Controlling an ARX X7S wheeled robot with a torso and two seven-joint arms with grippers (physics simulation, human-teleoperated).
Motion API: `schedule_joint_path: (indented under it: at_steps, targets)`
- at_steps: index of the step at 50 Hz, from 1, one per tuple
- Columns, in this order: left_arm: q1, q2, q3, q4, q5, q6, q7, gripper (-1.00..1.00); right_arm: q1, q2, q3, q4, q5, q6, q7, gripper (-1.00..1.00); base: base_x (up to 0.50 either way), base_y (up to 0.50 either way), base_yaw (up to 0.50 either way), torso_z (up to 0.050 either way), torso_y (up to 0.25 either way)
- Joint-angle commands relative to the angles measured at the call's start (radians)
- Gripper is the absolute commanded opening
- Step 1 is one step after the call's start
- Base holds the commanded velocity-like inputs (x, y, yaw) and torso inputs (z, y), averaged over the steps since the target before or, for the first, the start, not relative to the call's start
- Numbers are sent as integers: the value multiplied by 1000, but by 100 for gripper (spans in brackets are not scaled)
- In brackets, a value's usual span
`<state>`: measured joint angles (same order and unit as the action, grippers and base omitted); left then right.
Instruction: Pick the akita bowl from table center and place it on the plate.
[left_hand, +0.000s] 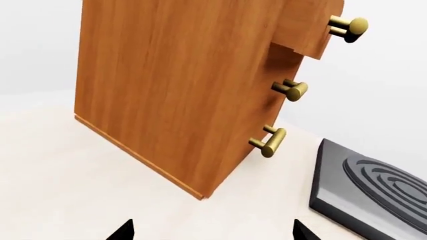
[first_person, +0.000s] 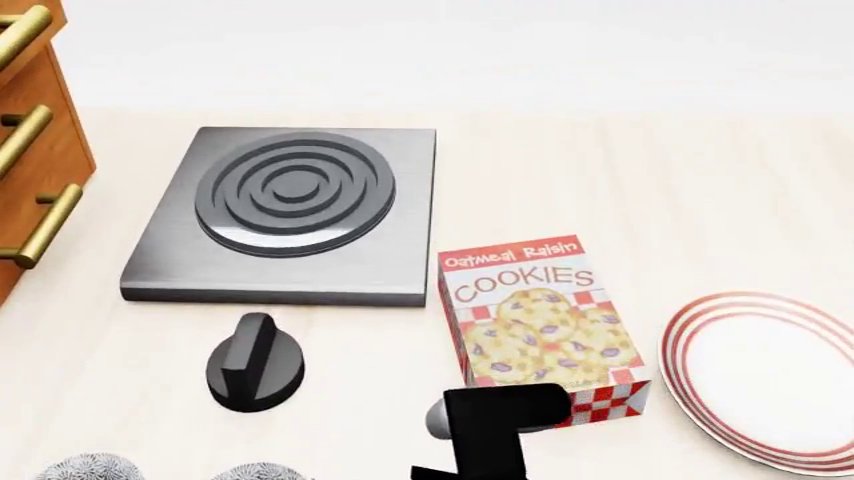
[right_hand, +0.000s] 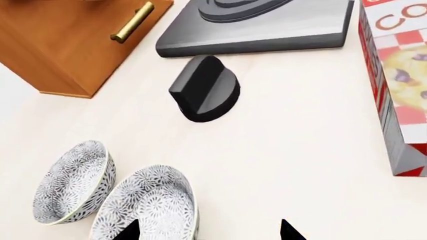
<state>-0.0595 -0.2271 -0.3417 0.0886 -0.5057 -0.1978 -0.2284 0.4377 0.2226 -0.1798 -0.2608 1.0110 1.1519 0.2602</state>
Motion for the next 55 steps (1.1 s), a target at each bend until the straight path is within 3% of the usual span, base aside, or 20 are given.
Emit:
schedule_joint_path:
  at_steps: [1,33,55]
  targets:
    - [4,-5,-5,1,-10,3,-4,100,56,0,-51,48,-15,23,-6,100,0,0,0,0,0]
    - [23,-3,2,-17,-27,31,-2,100,149,-1,-160,70,-39,66,6,100,0,0,0,0,0]
    - [24,-11,6,-19,-36,34,-11,100,177,-13,-215,215,-97,-24,-70,100,0,0,0,0,0]
